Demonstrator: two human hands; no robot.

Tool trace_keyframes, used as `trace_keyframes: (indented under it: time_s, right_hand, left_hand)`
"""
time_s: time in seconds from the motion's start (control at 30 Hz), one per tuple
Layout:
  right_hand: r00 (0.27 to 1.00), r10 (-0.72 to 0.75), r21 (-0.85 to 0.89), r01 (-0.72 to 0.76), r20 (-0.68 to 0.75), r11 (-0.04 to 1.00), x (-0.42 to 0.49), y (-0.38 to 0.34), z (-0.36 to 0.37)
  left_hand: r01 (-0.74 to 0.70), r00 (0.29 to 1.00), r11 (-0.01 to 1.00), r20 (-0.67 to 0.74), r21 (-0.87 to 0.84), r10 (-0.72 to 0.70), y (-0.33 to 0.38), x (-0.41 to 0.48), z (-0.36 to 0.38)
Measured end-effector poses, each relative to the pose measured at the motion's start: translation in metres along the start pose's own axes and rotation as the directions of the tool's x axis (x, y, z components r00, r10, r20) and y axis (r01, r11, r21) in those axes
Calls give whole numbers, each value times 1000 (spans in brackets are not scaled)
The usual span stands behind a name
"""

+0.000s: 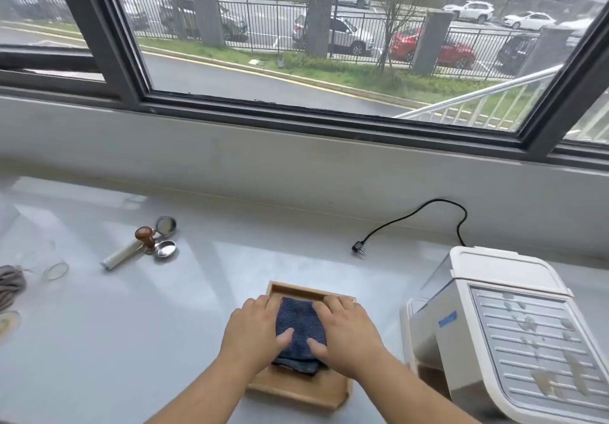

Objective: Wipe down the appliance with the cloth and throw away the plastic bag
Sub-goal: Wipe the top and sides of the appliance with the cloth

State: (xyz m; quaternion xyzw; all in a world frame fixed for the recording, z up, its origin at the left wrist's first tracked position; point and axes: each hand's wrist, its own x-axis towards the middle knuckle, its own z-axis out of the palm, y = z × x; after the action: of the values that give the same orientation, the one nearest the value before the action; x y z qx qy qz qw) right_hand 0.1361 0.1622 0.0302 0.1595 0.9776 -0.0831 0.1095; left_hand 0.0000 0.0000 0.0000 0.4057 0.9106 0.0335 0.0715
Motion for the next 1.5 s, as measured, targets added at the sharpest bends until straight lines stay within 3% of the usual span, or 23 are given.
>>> trace_keyframes:
  time_s: [0.3, 0.47, 0.7, 0.8, 0.93, 1.17, 1.33, 1.5]
  right_hand:
    - [966, -16, 21, 11, 259, 1000, 0, -3, 36]
    - [955, -23, 68, 3, 297, 998, -1, -3, 50]
    - [945, -5, 95, -27, 327, 995, -1, -3, 58]
    - [950, -8, 77, -16, 312, 997, -2, -4, 59]
    - [964, 12, 76, -33, 265, 997, -3, -7, 57]
    - [987, 135, 304, -155, 87, 940, 0, -11, 27]
    - [978, 209, 498, -184, 4, 848, -2, -1, -8]
    - [960, 270, 630, -162, -78, 760, -7, 15, -44]
  left_hand:
    - [167, 963, 963, 243, -210, -114, 5, -6, 23]
    - [286, 929, 886, 333, -364, -163, 6, -6, 33]
    - [407, 888, 798, 397, -445, -232, 9, -6, 34]
    - [466, 866, 732, 427, -497, -261, 8, -6, 31]
    - [531, 846, 517, 452, -671, -283, 9, -3, 26]
    - [498, 862, 232, 447, -836, -241, 35, 7, -11]
    - [440, 894, 141, 418, -887, -160, 58, 16, -48]
    - [381, 923, 131, 368, -915, -110, 85, 30, -87]
